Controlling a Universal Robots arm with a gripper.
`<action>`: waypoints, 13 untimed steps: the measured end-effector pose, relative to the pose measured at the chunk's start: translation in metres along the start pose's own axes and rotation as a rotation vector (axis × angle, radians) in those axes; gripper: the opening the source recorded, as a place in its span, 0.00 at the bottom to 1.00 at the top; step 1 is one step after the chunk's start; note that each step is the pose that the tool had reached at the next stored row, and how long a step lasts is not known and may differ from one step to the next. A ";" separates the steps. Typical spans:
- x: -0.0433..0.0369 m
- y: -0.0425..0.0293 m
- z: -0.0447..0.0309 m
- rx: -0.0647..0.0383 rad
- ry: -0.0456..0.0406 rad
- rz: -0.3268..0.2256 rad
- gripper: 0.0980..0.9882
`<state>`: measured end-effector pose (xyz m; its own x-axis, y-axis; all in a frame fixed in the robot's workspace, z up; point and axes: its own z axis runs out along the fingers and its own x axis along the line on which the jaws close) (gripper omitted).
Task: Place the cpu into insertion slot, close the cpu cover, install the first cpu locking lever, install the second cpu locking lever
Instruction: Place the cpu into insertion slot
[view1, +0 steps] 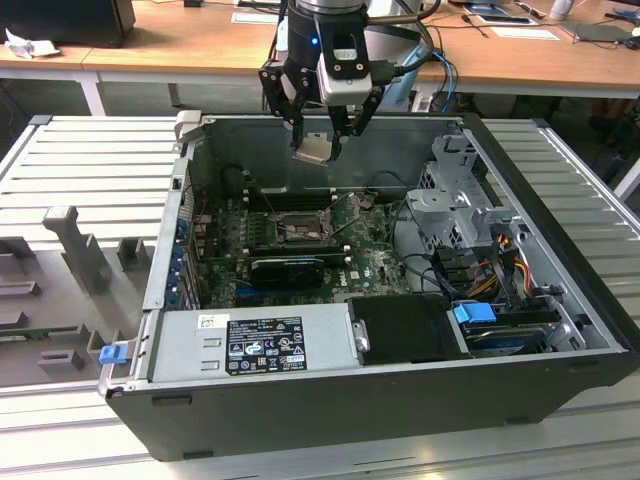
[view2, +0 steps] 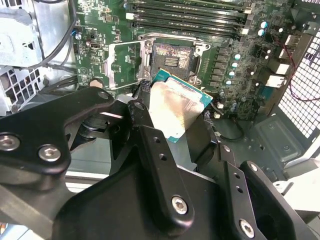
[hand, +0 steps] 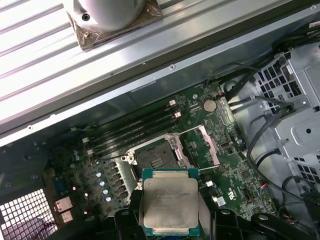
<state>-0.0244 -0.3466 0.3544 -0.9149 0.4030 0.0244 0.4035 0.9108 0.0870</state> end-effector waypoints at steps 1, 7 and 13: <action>0.0000 0.0000 0.0000 0.000 -0.0002 0.002 0.48; 0.0000 0.0000 0.0002 0.000 -0.0012 0.014 0.48; 0.0000 0.0000 0.0004 -0.001 -0.0029 0.033 0.48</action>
<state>-0.0245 -0.3466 0.3540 -0.9011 0.4329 0.0244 0.4333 0.8971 0.0870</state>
